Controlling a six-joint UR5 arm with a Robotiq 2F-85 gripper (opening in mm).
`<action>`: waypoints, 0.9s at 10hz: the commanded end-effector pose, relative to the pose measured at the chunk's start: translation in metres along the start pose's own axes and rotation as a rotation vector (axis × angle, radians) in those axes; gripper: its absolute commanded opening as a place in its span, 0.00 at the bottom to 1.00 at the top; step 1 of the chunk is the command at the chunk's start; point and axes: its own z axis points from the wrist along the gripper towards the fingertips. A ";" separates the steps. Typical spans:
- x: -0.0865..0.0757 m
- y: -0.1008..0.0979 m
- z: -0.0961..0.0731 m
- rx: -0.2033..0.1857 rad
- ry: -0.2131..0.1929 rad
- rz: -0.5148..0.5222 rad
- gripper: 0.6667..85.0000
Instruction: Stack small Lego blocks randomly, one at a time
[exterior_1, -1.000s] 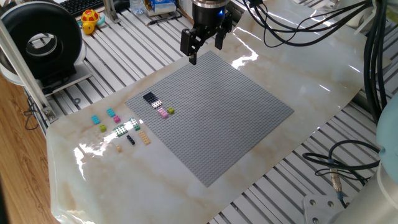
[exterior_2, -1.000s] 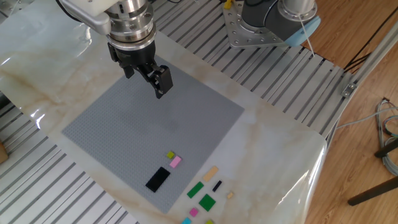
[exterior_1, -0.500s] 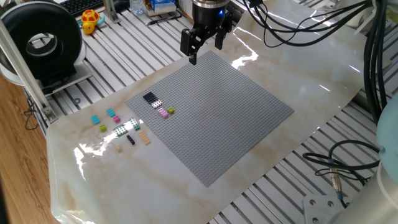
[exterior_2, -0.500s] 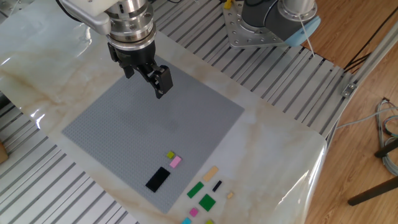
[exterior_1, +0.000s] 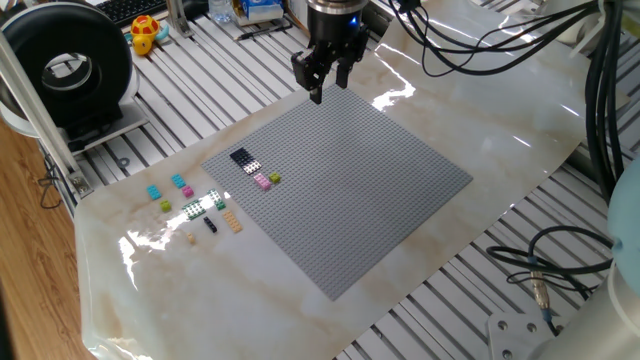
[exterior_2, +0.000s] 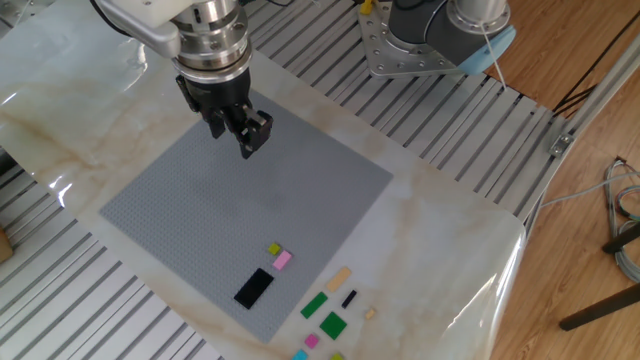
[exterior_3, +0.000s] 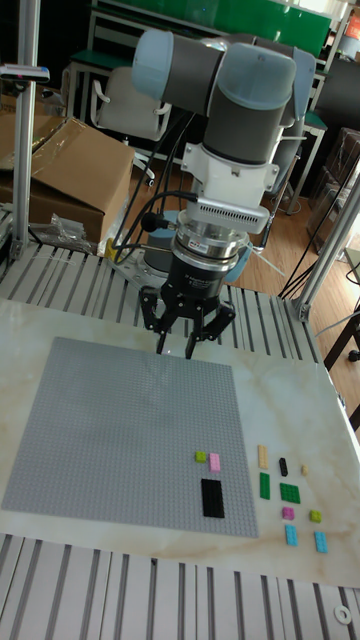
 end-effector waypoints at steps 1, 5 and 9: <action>-0.003 0.003 0.000 -0.008 -0.009 -0.008 0.01; 0.002 -0.003 0.000 0.014 0.005 -0.043 0.01; 0.008 -0.001 0.001 -0.008 0.014 -0.064 0.01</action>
